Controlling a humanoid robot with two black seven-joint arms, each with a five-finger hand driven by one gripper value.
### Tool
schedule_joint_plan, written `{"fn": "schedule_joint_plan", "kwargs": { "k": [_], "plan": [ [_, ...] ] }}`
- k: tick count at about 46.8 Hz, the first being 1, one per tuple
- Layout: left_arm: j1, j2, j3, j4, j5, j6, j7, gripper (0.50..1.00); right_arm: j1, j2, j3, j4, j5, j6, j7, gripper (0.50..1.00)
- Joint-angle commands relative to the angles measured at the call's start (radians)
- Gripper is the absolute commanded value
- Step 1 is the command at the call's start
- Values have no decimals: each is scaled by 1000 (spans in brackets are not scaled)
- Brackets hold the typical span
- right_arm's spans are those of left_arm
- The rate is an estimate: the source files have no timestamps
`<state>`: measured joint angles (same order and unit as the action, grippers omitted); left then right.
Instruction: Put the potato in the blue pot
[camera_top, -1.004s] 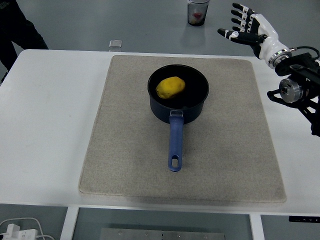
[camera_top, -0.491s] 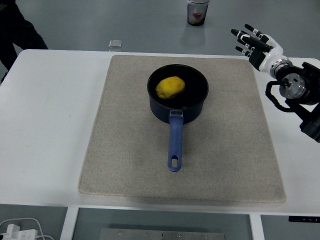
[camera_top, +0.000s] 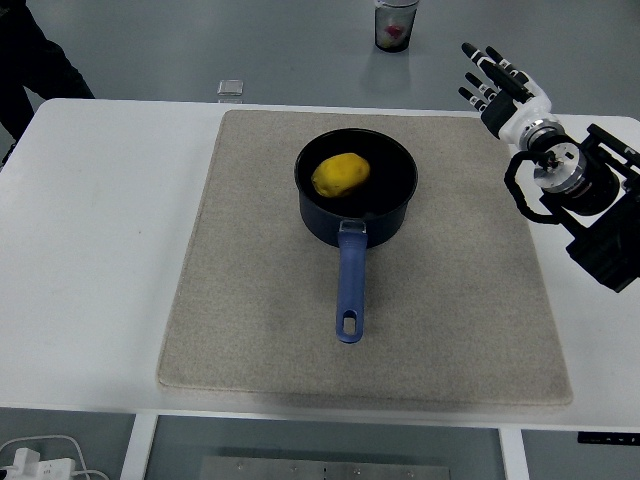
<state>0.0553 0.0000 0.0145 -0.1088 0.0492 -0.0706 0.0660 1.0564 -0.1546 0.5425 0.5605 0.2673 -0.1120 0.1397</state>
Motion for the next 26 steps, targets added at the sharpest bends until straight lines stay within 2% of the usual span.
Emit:
{"fn": "schedule_joint_plan", "kwargs": {
  "k": [1, 7, 13, 26],
  "plan": [
    [0, 0, 1, 0, 0, 0, 0, 996, -10, 0, 1, -2, 1, 3, 27, 928],
    [0, 0, 1, -2, 0, 0, 0, 996, -30, -6, 1, -4, 1, 23, 107, 928],
    [0, 0, 1, -2, 0, 0, 0, 996, -52, -13, 2, -5, 1, 75, 118, 928],
    [0, 0, 2, -2, 0, 0, 2, 996, -96, -11, 5, -7, 0, 120, 178, 928]
  ]
}}
